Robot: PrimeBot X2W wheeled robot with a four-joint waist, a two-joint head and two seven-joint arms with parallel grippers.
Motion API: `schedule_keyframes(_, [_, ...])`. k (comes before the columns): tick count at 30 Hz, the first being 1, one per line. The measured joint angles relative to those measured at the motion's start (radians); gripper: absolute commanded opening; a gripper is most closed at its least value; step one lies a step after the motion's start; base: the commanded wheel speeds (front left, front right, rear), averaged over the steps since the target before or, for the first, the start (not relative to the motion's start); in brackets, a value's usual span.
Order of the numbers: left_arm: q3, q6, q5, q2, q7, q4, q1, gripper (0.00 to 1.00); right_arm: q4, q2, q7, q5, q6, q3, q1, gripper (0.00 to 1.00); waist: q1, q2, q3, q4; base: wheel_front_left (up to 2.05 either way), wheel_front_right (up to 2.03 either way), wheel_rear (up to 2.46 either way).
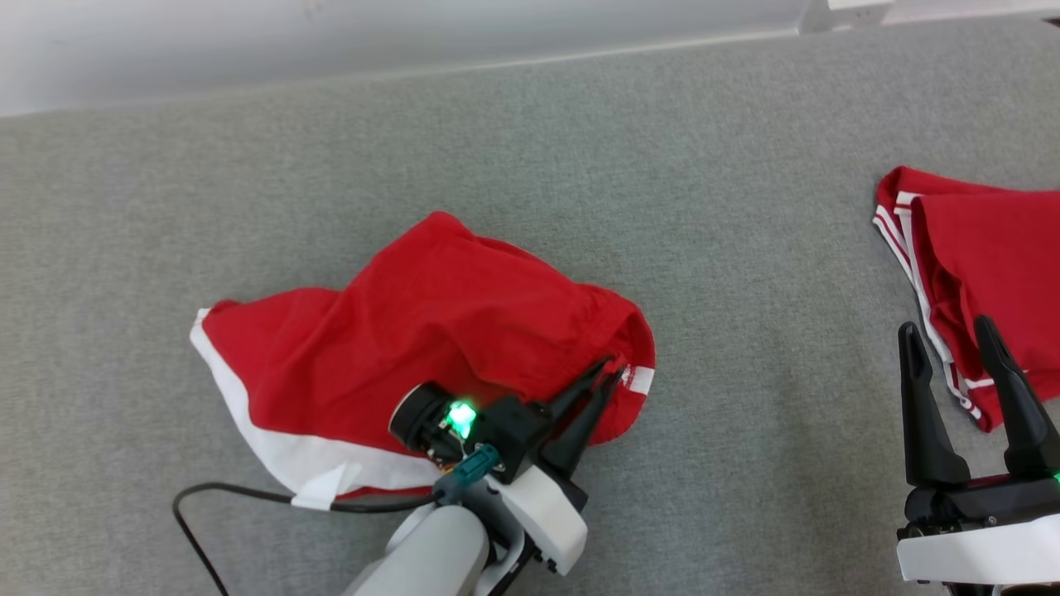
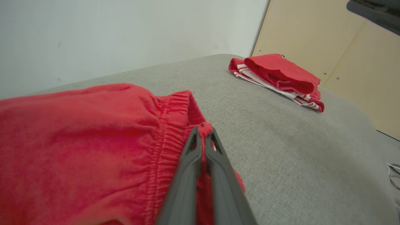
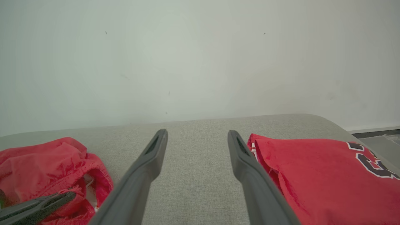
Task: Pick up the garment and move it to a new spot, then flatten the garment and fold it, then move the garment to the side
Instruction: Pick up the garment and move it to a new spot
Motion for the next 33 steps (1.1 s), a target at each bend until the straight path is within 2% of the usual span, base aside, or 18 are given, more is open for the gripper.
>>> schedule_keyframes(1, [-0.006,0.005,0.0,0.0,-0.004,0.002,-0.006,1.0,0.005,0.001,-0.005,0.0,0.0,-0.001,0.0,1.0,0.0,0.0,0.006,-0.005,0.0,0.0,0.0])
schedule_keyframes(7, [-0.014,0.032,-0.017,-0.001,-0.027,-0.074,-0.018,1.0,0.018,0.002,-0.004,-0.002,0.0,-0.015,0.0,1.0,0.0001,0.0,-0.004,0.02,0.0,0.0,0.0])
schedule_keyframes(11, [0.033,0.069,-0.027,0.011,-0.032,-0.188,-0.001,1.0,0.012,-0.002,0.006,-0.01,0.0,-0.019,0.002,1.0,0.0,0.0,-0.029,0.061,0.0,0.0,0.0])
schedule_keyframes(14, [0.105,0.115,-0.037,0.051,-0.033,-0.265,0.039,1.0,0.001,-0.005,0.016,-0.016,0.0,-0.026,0.005,1.0,0.0,0.0,-0.048,0.096,0.0,0.0,0.0])
schedule_keyframes(18, [0.23,0.188,-0.051,0.128,-0.033,-0.301,0.098,1.0,-0.011,-0.007,0.032,-0.021,0.0,-0.028,0.016,1.0,0.0001,0.0,-0.073,0.141,0.0,0.0,0.0])
schedule_keyframes(20, [0.295,0.218,-0.062,0.161,-0.033,-0.314,0.13,1.0,-0.014,-0.007,0.04,-0.024,0.0,-0.031,0.023,1.0,0.0001,0.0,-0.086,0.16,0.0,0.0,0.0])
schedule_keyframes(21, [0.295,0.218,-0.062,0.161,-0.033,-0.314,0.13,1.0,-0.014,-0.007,0.04,-0.024,0.0,-0.031,0.023,1.0,0.0001,0.0,-0.086,0.16,0.0,0.0,0.0])
schedule_keyframes(23, [0.376,0.254,-0.084,0.202,-0.033,-0.329,0.186,1.0,-0.019,-0.006,0.05,-0.028,0.0,-0.035,0.033,1.0,0.0,0.0,-0.107,0.183,0.0,0.0,0.0])
schedule_keyframes(28, [0.454,0.288,-0.123,0.24,-0.033,-0.344,0.294,1.0,-0.017,-0.006,0.067,-0.029,0.0,-0.03,0.055,1.0,0.0,0.0,-0.147,0.205,0.0,0.0,0.0])
schedule_keyframes(33, [0.45,0.296,-0.126,0.251,-0.009,-0.369,0.366,1.0,-0.01,-0.004,0.085,-0.031,0.0,-0.028,0.088,1.0,0.0,-0.0001,-0.186,0.206,0.0,0.0,0.0])
